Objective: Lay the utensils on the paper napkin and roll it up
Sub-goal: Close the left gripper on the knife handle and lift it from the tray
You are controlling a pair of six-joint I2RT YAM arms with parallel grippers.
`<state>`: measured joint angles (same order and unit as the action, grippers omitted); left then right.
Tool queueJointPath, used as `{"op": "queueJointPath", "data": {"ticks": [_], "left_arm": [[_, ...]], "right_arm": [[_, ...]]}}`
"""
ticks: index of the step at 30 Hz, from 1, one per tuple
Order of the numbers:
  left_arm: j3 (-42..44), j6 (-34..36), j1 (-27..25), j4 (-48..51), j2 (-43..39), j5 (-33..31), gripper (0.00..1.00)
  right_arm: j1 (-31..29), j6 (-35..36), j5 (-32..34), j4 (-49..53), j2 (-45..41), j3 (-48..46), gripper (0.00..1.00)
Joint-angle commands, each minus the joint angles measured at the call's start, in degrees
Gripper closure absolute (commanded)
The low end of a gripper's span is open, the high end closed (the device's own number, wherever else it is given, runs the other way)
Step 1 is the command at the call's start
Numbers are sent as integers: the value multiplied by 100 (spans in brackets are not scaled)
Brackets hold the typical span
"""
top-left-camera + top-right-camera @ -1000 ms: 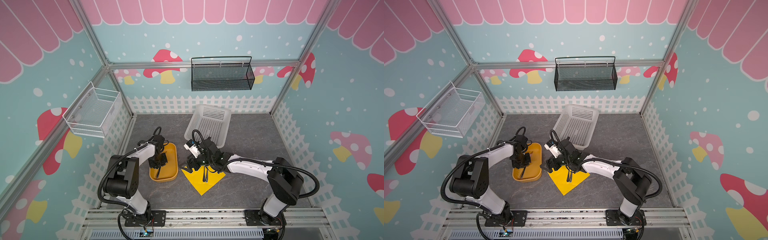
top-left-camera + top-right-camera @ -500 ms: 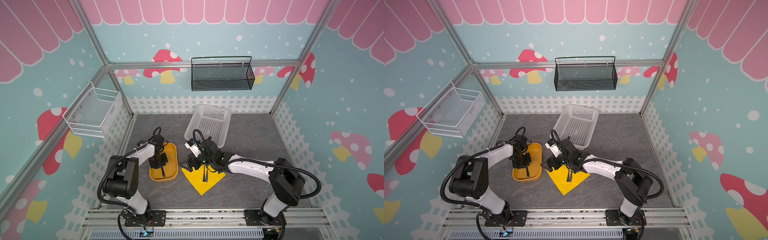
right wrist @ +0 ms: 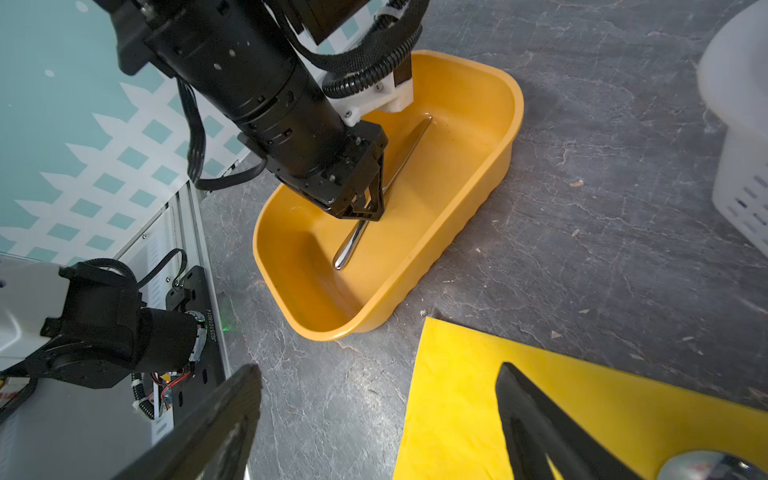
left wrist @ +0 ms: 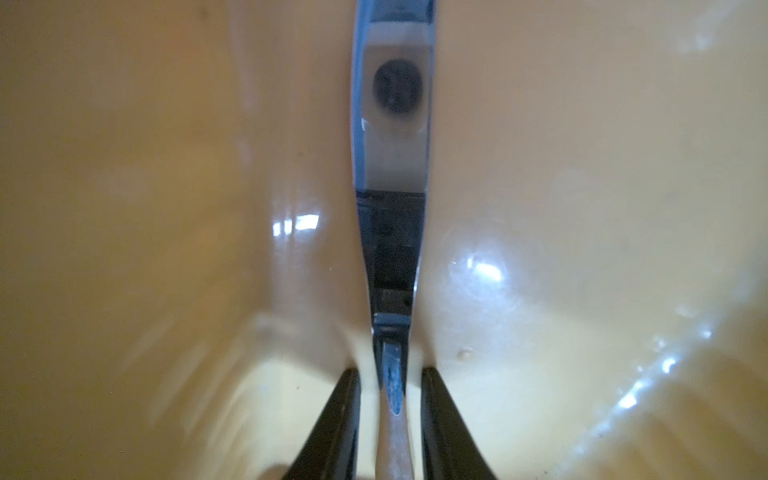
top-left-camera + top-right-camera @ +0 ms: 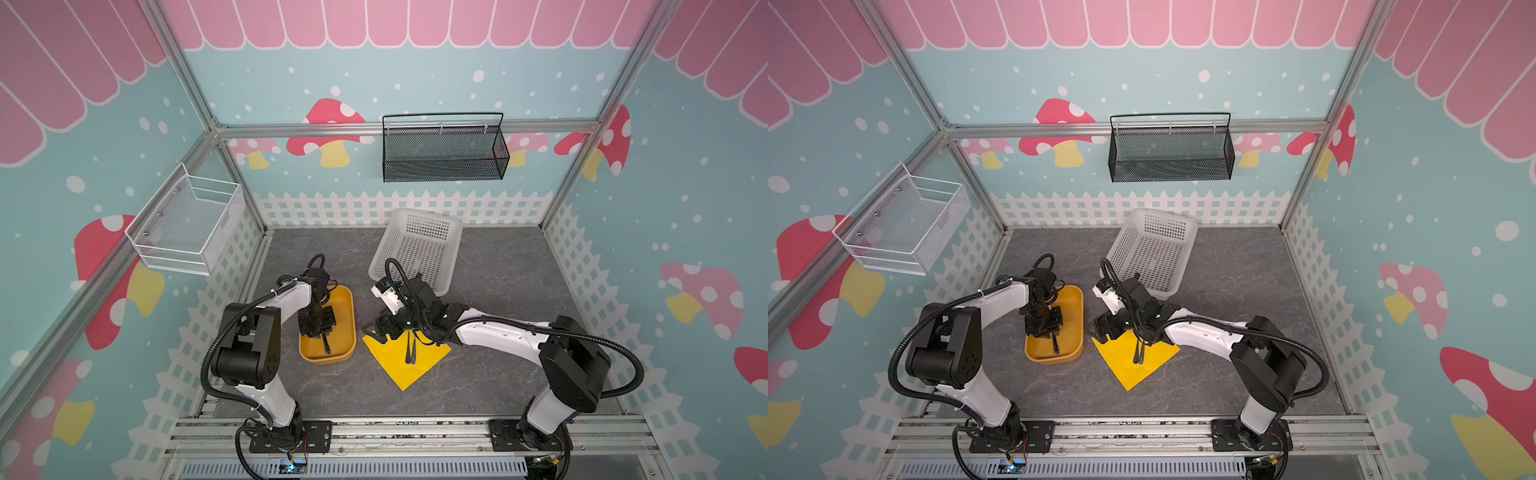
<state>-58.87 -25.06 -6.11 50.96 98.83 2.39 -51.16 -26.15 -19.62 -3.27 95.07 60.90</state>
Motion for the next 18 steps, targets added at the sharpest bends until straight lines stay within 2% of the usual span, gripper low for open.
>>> {"op": "queueJointPath", "data": {"ticks": [1,7,18], "left_arm": [[7,140,40,-42,236,-27,74],[52,200,36,11,461,144,76],[45,176,31,15,590,116,81]], "right_arm": [[-34,93,70,140,-89,223,10],[-34,145,122,535,135,526,10],[-30,69,122,612,213,545,10]]}}
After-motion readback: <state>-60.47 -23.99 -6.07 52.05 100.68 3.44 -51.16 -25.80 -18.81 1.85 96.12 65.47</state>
